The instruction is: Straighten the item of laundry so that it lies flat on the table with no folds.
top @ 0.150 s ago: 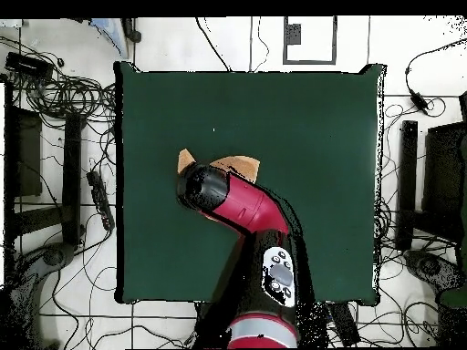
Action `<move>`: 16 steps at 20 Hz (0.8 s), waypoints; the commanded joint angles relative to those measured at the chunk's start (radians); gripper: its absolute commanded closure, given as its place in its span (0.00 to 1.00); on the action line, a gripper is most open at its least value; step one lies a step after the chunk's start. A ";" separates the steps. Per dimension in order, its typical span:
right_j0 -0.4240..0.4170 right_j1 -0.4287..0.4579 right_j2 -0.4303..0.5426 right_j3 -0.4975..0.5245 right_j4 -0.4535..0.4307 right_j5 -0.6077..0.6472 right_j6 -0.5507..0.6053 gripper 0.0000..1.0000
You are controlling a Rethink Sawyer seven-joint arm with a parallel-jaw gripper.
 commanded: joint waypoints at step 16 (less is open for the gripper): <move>-0.078 0.109 0.127 0.001 -0.005 -0.145 0.181 0.00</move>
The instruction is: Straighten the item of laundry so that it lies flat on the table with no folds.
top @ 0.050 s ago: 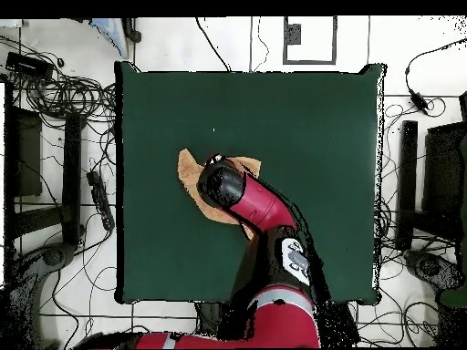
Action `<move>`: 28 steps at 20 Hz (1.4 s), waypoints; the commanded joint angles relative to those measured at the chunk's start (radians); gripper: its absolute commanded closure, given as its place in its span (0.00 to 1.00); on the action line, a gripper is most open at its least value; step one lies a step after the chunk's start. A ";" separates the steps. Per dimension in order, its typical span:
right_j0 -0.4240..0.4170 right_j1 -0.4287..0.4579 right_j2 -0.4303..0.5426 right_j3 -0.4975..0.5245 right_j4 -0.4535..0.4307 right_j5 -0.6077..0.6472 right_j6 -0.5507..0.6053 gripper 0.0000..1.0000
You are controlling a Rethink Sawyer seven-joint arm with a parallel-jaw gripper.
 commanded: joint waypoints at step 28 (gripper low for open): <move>-0.091 0.140 0.314 0.075 -0.069 -0.293 0.247 0.00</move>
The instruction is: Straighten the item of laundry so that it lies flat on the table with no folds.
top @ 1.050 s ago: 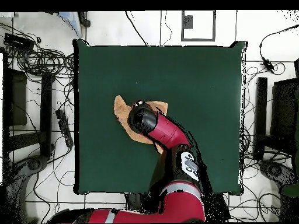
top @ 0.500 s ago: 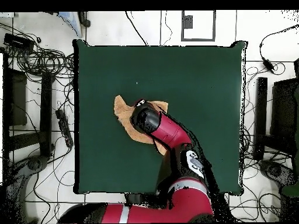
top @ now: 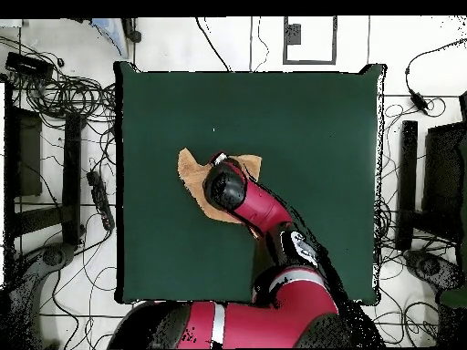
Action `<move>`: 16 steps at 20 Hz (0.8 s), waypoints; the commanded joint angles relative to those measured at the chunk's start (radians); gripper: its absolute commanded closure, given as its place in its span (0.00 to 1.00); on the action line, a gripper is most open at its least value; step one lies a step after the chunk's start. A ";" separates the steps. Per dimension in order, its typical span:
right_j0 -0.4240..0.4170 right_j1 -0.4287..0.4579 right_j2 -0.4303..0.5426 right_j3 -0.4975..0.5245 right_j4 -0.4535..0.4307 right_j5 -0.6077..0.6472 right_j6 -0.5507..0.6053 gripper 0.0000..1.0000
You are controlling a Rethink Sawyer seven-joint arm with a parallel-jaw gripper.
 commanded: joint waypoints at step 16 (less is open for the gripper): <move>0.018 0.099 0.156 0.020 -0.050 -0.041 0.174 1.00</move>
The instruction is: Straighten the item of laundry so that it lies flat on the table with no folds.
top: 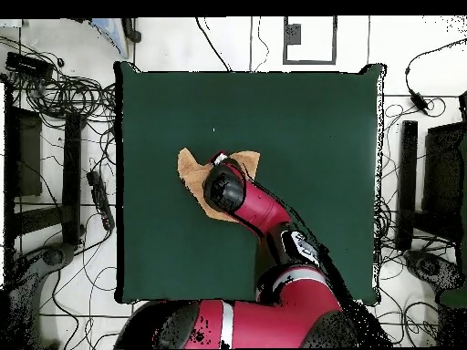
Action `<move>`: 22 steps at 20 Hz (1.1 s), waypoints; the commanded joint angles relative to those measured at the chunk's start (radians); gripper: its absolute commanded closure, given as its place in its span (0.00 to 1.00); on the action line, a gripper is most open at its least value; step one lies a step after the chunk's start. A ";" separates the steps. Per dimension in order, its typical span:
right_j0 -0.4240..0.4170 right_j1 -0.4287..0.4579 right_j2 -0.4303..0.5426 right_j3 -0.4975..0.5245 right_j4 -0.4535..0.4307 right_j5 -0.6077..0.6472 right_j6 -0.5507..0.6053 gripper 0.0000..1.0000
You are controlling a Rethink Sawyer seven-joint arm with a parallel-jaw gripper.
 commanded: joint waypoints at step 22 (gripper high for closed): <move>0.223 -0.151 -0.139 0.084 -0.016 0.333 0.163 1.00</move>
